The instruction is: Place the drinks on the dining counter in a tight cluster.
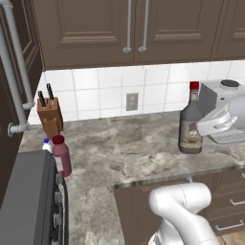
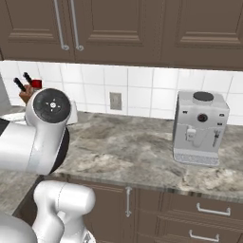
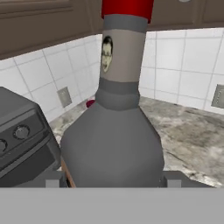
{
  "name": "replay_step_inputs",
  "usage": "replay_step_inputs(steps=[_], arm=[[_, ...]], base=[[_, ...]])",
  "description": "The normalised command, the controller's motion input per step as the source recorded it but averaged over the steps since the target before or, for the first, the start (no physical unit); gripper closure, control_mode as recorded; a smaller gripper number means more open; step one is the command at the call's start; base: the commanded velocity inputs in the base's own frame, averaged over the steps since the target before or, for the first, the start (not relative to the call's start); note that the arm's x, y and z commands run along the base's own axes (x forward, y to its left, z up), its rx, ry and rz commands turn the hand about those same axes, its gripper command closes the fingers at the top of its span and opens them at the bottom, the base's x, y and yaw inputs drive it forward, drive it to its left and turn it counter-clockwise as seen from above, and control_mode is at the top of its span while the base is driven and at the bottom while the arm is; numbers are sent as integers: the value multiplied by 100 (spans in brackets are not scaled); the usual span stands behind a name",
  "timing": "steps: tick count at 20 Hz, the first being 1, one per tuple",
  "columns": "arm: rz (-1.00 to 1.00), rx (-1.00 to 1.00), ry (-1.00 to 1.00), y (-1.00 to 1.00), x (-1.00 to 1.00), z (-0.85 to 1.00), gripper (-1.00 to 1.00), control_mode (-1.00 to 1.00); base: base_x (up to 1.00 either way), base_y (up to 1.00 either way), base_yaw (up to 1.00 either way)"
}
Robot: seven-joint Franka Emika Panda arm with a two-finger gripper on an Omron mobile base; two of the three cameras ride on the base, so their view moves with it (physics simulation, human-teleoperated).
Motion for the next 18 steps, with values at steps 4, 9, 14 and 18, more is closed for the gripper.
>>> replay_step_inputs(steps=[4,9,14,18], arm=[[0,0,0,0,0,0,100,100],[0,0,0,0,0,0,100,100],[0,0,0,0,0,0,100,100],[0,0,0,0,0,0,100,100]], base=[[-31,-51,-32],[0,-48,-73],[4,-16,-88],[2,-10,-90]])
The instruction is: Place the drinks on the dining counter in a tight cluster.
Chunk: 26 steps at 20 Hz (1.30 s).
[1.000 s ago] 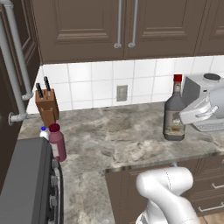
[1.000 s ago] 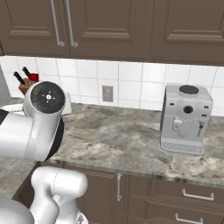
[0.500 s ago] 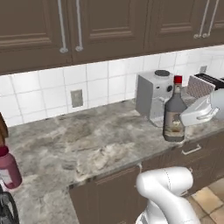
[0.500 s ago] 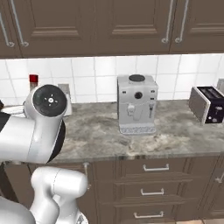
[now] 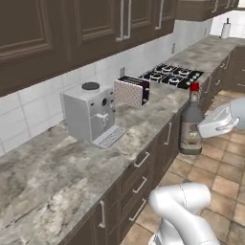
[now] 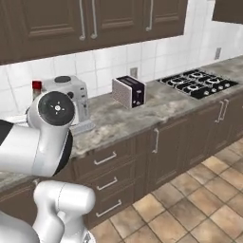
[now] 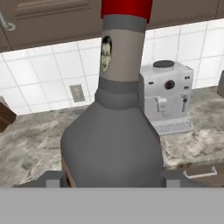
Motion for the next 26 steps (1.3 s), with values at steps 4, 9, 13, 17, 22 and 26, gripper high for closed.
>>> replay_step_inputs(steps=[4,9,13,17,22,26], arm=[[0,0,0,0,0,0,100,100],[0,0,0,0,0,0,100,100],[0,0,0,0,0,0,100,100],[0,0,0,0,0,0,100,100],[0,0,0,0,0,0,100,100],[0,0,0,0,0,0,100,100]], base=[[0,0,-94],[0,0,-96],[0,0,-93],[74,19,-52],[100,3,-3],[100,-18,-10]])
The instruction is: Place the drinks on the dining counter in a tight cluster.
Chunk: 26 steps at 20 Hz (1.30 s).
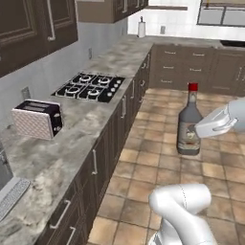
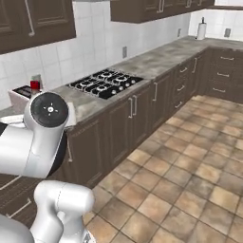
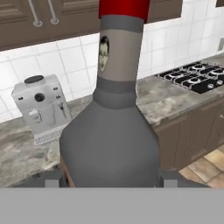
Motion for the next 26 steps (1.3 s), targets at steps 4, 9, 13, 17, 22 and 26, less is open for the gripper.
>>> replay_step_inputs(steps=[4,9,13,17,22,26], arm=[[0,0,0,0,0,0,100,100],[0,0,0,0,0,0,100,100],[0,0,0,0,0,0,100,100],[0,0,0,0,0,0,100,100],[0,0,0,0,0,0,100,100],[0,0,0,0,0,0,100,100]], base=[[55,-18,-69],[16,0,-89],[49,5,-79],[81,29,-69],[25,27,-90],[33,43,-86]])
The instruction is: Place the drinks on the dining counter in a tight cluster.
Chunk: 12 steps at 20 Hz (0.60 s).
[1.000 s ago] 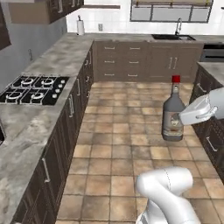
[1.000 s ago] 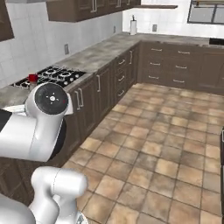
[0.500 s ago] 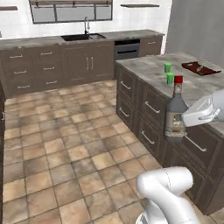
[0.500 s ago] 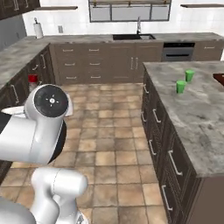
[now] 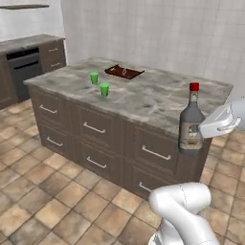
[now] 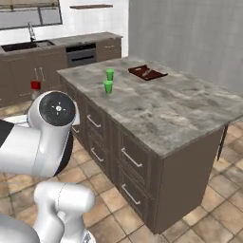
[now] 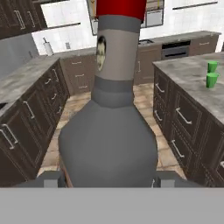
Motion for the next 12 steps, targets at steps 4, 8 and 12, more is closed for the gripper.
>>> replay_step_inputs(steps=[4,8,12], arm=[[0,0,0,0,0,0,100,100],[0,0,0,0,0,0,100,100],[0,0,0,0,0,0,100,100]], base=[[38,47,-84],[41,52,-83],[50,100,-45]])
